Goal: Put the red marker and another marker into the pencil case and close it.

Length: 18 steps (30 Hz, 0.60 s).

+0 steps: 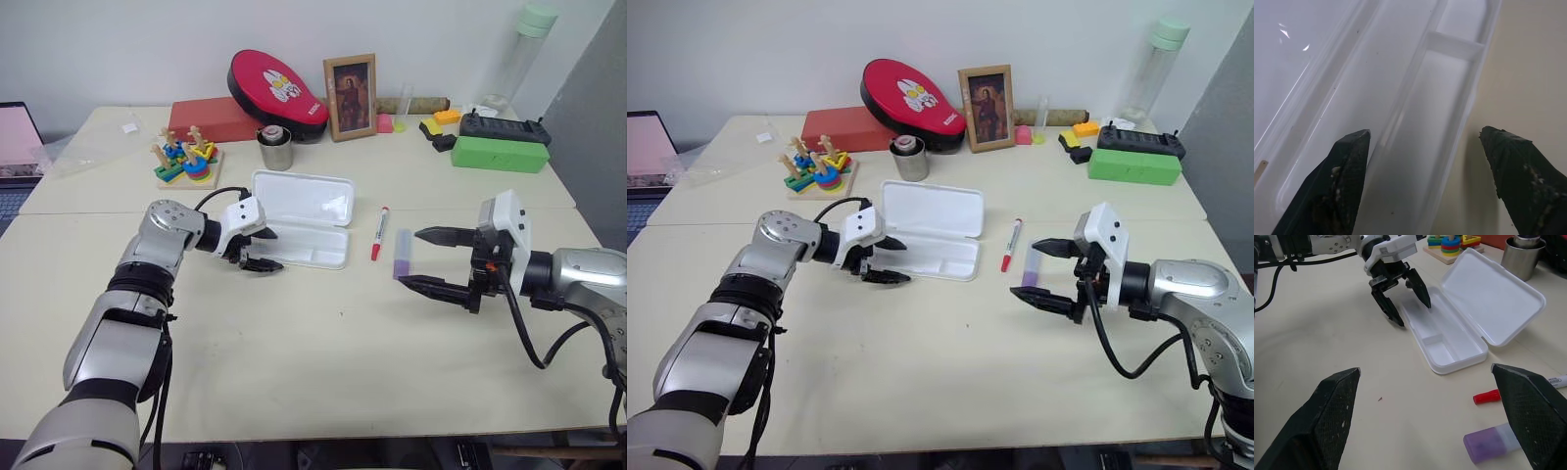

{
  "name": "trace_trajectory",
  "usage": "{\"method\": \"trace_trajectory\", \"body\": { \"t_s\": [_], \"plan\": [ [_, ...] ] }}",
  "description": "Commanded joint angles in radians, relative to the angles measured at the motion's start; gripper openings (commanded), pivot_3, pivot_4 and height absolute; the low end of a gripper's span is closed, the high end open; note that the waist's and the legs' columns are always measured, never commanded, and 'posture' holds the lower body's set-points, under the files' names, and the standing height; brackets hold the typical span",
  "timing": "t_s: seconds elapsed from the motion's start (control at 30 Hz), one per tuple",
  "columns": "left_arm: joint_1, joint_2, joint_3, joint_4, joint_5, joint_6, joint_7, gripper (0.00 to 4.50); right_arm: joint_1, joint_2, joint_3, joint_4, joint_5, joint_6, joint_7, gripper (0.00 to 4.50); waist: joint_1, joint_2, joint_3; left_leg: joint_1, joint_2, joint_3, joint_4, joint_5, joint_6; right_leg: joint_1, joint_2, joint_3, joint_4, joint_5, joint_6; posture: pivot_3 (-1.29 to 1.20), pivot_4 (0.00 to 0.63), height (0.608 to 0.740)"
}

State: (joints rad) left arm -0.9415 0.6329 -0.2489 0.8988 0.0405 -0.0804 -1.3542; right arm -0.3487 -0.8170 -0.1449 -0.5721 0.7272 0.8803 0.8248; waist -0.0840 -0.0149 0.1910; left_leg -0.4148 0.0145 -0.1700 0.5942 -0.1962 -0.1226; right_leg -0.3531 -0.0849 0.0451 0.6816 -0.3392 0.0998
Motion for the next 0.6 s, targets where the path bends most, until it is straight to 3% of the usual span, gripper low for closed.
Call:
{"method": "trace_trajectory", "body": {
  "t_s": [0.03, 0.2, 0.37, 0.6],
  "plan": [
    [0.005, -0.002, -0.002, 0.01, 0.019, -0.008, -0.01, 2.95, -0.013, -0.011, -0.023, -0.032, 0.019, -0.014, -0.011, 4.5, 0.0, 0.0, 0.0, 0.0, 0.0, 0.0, 0.0, 0.0, 0.0, 0.0, 0.0, 0.0, 0.0, 0.0, 0.0, 0.0, 0.15, 0.74],
    [0.021, -0.003, 0.001, 0.001, 0.021, -0.018, -0.002, 2.03, -0.016, -0.01, -0.018, -0.028, 0.018, -0.019, -0.014, 4.5, 0.0, 0.0, 0.0, 0.001, 0.0, 0.0, 0.0, 0.0, 0.0, 0.0, 0.0, 0.0, 0.0, 0.0, 0.0, 0.0, 0.15, 0.74],
    [0.061, -0.005, 0.014, -0.079, 0.003, 0.006, -0.012, 1.52, -0.018, -0.01, -0.016, -0.026, 0.017, -0.021, -0.018, 4.5, 0.0, 0.001, 0.0, 0.001, 0.0, 0.0, 0.0, 0.0, 0.0, 0.002, 0.0, 0.0, 0.001, 0.0, 0.0, 0.0, 0.15, 0.74],
    [0.175, 0.003, 0.022, -0.321, -0.034, 0.102, -0.025, 0.04, -0.013, -0.009, -0.021, -0.03, 0.024, -0.018, -0.022, 4.5, 0.0, 0.001, -0.001, 0.0, 0.0, -0.001, 0.0, 0.0, 0.0, 0.001, 0.0, 0.0, 0.0, 0.0, 0.0, 0.0, 0.15, 0.74]
  ]
}}
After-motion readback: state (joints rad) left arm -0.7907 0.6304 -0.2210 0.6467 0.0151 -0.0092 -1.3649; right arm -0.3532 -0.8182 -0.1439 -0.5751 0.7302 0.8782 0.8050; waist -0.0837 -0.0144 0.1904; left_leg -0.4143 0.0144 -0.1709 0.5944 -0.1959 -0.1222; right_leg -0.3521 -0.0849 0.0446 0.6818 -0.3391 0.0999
